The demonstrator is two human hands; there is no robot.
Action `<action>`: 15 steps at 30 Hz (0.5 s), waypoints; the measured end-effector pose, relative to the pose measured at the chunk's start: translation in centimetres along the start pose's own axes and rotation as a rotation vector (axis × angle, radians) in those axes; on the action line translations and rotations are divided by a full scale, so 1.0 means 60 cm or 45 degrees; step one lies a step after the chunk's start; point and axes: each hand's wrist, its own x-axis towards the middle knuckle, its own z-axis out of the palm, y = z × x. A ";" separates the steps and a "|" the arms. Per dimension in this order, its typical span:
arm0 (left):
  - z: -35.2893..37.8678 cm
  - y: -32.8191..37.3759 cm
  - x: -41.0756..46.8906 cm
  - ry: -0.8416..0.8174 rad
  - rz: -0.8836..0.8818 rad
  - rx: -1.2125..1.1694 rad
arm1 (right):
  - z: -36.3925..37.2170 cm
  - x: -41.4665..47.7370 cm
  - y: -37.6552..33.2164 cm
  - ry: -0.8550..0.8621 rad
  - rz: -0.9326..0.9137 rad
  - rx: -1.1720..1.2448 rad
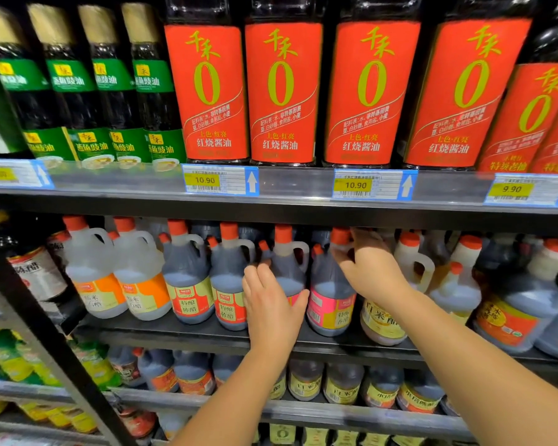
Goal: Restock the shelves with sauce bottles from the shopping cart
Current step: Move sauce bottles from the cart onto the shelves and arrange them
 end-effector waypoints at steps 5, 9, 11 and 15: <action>-0.012 0.011 -0.008 0.022 0.114 -0.088 | -0.012 -0.023 0.013 0.212 0.110 -0.065; -0.005 0.042 -0.020 0.019 0.234 -0.153 | -0.024 -0.048 0.030 0.478 0.117 -0.085; 0.002 0.056 -0.025 -0.019 0.270 -0.183 | -0.027 -0.057 0.042 0.529 0.130 -0.118; 0.018 0.079 -0.033 -0.105 0.300 -0.195 | -0.038 -0.065 0.062 0.574 0.199 -0.122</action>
